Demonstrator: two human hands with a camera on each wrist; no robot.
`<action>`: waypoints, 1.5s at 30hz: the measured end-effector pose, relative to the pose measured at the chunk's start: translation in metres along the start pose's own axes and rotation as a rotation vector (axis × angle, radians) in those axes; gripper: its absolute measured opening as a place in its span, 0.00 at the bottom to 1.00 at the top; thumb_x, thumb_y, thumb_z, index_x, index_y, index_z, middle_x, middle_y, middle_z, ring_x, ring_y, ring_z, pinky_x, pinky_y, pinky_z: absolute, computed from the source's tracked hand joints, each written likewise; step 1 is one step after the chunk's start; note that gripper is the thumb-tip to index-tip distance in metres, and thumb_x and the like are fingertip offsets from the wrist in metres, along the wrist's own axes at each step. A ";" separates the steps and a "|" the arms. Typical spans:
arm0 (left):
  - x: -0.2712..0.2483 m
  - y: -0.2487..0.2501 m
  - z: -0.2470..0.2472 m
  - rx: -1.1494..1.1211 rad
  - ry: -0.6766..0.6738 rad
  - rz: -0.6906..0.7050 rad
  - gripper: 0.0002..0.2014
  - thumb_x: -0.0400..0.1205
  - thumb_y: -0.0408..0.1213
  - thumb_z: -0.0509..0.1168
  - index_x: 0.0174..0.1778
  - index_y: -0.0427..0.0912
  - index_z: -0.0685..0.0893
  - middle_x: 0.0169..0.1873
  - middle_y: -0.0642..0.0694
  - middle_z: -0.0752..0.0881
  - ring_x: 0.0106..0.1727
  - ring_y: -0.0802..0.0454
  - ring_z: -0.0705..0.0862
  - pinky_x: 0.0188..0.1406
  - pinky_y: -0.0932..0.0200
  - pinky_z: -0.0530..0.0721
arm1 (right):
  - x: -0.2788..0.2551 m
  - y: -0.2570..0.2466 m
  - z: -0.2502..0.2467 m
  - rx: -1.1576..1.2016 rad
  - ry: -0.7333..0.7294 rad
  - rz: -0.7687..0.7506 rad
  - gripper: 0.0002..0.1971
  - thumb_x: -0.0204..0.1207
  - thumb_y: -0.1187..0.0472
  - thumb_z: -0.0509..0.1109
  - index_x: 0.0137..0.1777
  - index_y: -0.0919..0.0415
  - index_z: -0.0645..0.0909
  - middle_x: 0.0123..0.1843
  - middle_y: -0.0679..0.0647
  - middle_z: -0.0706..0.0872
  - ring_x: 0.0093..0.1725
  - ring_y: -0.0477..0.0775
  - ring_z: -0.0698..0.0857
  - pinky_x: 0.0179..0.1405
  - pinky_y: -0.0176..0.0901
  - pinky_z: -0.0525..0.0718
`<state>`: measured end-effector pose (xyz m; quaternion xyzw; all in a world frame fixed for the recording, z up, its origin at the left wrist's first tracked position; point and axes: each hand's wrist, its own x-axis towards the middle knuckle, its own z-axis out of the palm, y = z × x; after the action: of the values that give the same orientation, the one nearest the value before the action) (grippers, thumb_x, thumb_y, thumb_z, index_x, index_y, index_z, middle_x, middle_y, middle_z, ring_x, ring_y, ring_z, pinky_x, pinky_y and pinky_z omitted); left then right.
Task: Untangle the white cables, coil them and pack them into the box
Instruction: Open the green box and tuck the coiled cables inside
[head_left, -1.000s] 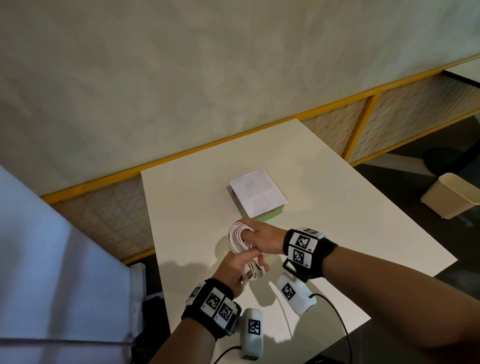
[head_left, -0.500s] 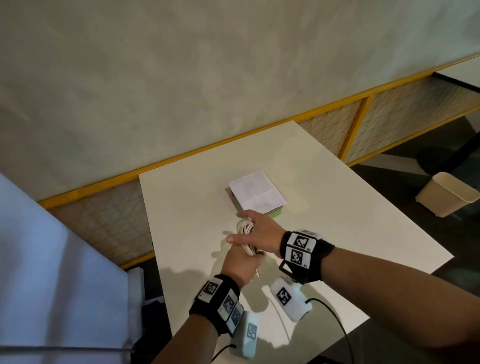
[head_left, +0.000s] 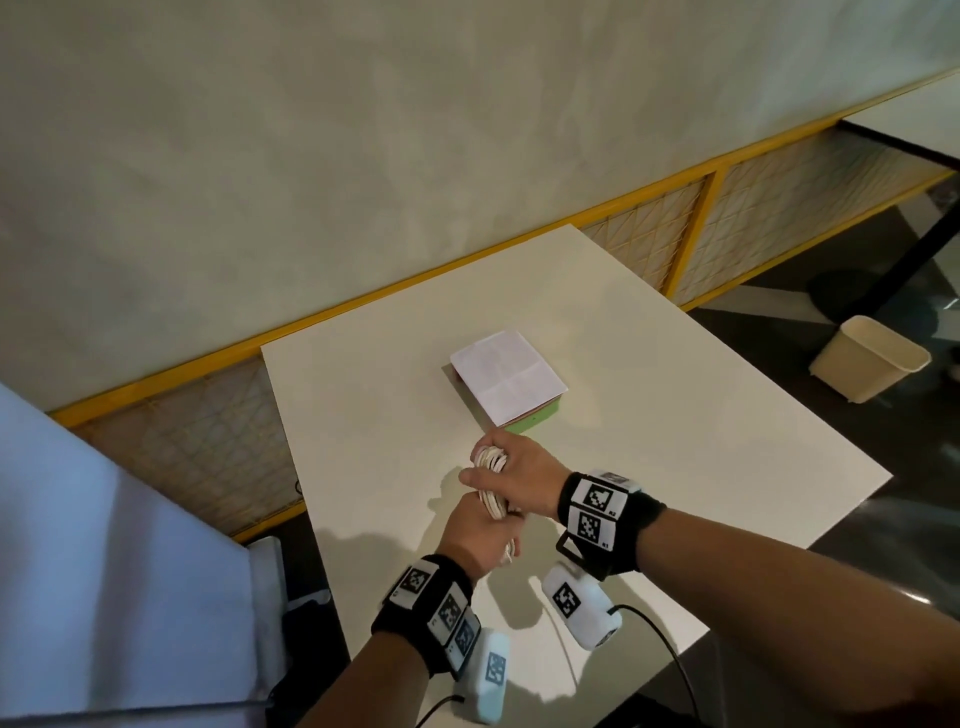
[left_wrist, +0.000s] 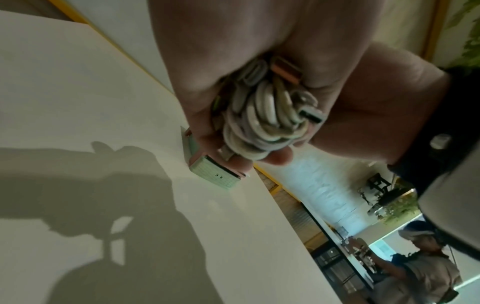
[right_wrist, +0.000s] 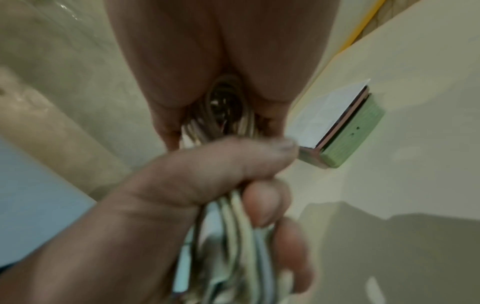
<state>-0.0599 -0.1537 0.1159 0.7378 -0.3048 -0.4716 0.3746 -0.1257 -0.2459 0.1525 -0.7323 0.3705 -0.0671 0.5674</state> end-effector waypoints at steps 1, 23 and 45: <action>0.002 -0.003 -0.001 0.032 0.010 0.000 0.06 0.77 0.29 0.65 0.33 0.37 0.82 0.20 0.42 0.82 0.21 0.48 0.79 0.20 0.63 0.77 | 0.001 0.004 -0.003 0.008 -0.019 0.001 0.12 0.74 0.45 0.68 0.50 0.51 0.80 0.46 0.50 0.85 0.46 0.49 0.84 0.49 0.41 0.80; 0.172 0.015 -0.042 0.157 0.412 -0.267 0.19 0.74 0.55 0.70 0.36 0.39 0.86 0.25 0.44 0.87 0.23 0.52 0.84 0.24 0.65 0.76 | 0.095 0.111 -0.066 -0.951 -0.173 0.164 0.40 0.77 0.58 0.59 0.81 0.45 0.38 0.71 0.57 0.72 0.63 0.64 0.80 0.61 0.58 0.74; 0.198 0.000 -0.020 0.095 0.326 -0.273 0.15 0.74 0.46 0.73 0.30 0.38 0.83 0.25 0.43 0.84 0.29 0.44 0.83 0.32 0.60 0.78 | 0.069 0.137 -0.074 -0.925 -0.067 0.009 0.17 0.80 0.55 0.53 0.69 0.53 0.63 0.60 0.58 0.83 0.56 0.62 0.84 0.57 0.53 0.76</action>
<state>0.0314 -0.3074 0.0293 0.8556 -0.1593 -0.3777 0.3161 -0.1786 -0.3578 0.0350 -0.9087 0.3463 0.1313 0.1928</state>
